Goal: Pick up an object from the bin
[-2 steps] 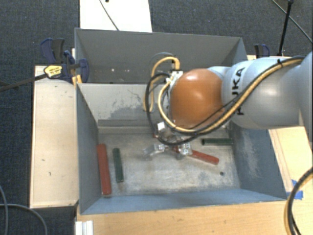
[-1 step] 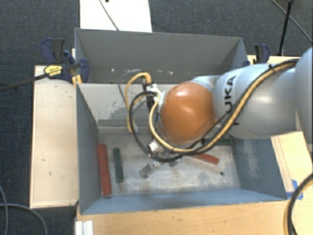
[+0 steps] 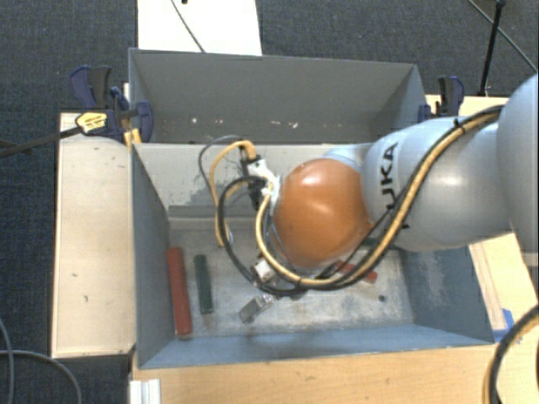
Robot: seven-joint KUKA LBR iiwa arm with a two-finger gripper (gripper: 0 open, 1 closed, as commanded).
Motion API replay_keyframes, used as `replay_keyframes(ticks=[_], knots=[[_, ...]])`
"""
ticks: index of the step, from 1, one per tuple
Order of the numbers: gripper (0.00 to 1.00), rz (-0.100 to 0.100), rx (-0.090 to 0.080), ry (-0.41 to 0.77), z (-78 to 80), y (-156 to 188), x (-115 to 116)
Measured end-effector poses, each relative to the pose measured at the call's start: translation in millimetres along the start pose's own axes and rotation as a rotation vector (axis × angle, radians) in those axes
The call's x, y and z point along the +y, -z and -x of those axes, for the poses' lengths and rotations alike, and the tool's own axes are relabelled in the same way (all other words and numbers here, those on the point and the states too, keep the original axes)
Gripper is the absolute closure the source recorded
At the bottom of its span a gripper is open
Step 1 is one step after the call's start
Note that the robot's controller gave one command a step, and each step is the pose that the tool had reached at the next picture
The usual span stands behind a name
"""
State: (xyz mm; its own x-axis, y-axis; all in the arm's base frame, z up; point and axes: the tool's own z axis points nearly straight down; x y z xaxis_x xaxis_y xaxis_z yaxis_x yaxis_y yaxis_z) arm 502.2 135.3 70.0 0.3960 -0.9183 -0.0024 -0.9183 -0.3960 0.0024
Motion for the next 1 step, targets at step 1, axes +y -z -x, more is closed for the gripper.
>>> replay_keyframes(ticks=[1], knots=[[0.00,-0.005,0.000,0.203,1.6,0.3,-23.3]])
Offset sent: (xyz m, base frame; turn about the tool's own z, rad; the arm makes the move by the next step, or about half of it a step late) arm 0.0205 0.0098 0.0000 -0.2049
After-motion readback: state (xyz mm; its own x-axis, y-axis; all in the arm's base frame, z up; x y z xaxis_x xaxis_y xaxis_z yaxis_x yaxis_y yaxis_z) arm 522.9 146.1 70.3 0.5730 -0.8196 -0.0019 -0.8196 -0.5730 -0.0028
